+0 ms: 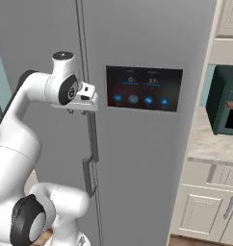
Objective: Retrieve the butter from the fridge and place it on a plate on the dining table. Then retrieve the butter knife by the fridge and place it near the plate.
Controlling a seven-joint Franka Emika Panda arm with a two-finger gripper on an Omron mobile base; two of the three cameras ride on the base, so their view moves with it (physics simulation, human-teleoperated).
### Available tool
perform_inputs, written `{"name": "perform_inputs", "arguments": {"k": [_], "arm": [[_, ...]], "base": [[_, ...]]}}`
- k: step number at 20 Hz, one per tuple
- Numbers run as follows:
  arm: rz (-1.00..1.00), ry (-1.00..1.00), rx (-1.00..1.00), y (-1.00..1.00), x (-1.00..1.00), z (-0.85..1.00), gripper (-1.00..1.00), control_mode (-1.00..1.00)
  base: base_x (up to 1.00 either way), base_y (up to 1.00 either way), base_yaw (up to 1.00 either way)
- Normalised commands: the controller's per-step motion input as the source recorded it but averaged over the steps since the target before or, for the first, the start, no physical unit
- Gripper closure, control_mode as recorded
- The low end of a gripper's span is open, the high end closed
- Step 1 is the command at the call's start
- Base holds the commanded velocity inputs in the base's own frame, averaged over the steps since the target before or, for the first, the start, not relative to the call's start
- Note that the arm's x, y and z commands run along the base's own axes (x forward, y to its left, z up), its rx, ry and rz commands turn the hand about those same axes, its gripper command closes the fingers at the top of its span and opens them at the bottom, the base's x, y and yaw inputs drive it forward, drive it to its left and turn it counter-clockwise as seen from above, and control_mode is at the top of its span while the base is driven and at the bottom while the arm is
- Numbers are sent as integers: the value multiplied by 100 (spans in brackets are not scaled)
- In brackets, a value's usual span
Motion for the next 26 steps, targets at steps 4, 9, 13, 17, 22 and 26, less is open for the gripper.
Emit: {"name": "perform_inputs", "arguments": {"k": [4, 9, 13, 17, 22, 26], "arm": [[-2, 0, 0, 0, -3, 0, -100, 100], [0, 0, 0, 0, 0, 0, -100, 100], [0, 0, 0, 0, 0, 0, -100, 100], [0, 0, 0, 0, 0, 0, -100, 100], [0, 0, 0, 0, 0, 0, -100, 100], [0, 0, 0, 0, 0, 0, -100, 100]], "base": [[-5, 0, -1], [-33, 0, -5], [-46, 0, -10], [-28, 0, -7], [-34, 0, -7], [-54, 0, -12]]}}
